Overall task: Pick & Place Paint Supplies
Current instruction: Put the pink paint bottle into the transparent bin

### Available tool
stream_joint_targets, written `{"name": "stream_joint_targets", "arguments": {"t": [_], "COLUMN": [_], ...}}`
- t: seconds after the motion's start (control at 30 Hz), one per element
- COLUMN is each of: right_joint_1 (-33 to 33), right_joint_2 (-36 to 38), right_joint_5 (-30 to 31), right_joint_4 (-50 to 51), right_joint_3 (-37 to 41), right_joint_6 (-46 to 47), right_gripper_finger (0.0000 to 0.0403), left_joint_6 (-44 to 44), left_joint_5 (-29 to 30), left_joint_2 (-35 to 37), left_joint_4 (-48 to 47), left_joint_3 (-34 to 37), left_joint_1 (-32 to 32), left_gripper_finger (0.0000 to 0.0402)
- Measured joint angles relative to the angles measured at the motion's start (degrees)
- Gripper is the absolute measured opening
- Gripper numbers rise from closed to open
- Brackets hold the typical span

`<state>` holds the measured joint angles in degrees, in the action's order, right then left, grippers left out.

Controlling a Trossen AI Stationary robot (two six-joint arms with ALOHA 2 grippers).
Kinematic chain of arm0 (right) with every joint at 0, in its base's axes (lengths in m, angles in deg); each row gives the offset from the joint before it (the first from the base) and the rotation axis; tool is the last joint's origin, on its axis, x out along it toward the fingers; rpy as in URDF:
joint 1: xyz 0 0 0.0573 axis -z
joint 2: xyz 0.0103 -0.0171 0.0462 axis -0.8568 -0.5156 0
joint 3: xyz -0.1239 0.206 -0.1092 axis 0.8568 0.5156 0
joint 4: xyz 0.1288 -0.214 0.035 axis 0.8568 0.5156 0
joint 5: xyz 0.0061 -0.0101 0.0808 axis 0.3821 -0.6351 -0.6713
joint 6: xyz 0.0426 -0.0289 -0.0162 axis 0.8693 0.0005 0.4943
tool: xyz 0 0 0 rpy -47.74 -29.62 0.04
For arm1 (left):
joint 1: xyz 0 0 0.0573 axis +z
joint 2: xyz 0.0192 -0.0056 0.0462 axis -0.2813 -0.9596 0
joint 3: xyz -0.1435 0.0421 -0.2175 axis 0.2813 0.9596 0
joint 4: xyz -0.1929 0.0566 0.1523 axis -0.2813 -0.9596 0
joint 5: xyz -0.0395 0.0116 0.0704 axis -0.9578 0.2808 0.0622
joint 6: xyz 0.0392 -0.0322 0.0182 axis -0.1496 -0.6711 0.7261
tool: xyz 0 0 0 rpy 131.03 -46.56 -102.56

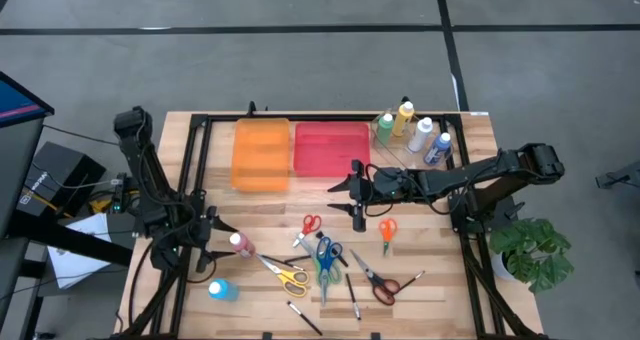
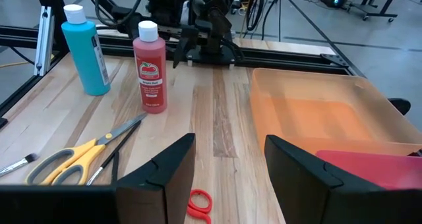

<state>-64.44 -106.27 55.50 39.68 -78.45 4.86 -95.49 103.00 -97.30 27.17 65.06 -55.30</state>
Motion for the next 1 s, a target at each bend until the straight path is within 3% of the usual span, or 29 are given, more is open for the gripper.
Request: {"name": "stream_joint_targets", "arguments": {"t": [0.2,0.4,1.0], "right_joint_1": [0.0,0.0,0.0], "right_joint_2": [0.0,0.0,0.0], "right_joint_5": [0.0,0.0,0.0], "right_joint_4": [0.0,0.1,0.2], "right_joint_3": [0.0,0.0,0.0], "right_joint_6": [0.0,0.0,0.0], "right_gripper_finger": [0.0179,0.0179,0.0179], "left_joint_6": [1.6,13.1,14.4], "left_joint_5": [0.3,0.4,-2.7], "left_joint_2": [-2.7,-4.5,-8.7], "left_joint_4": [3.2,12.0,15.2], "left_joint_3": [0.0,0.0,0.0], "left_joint_1": [1.5,3.2,9.5], "left_gripper_finger": [0.0298,0.0298,0.0281]}}
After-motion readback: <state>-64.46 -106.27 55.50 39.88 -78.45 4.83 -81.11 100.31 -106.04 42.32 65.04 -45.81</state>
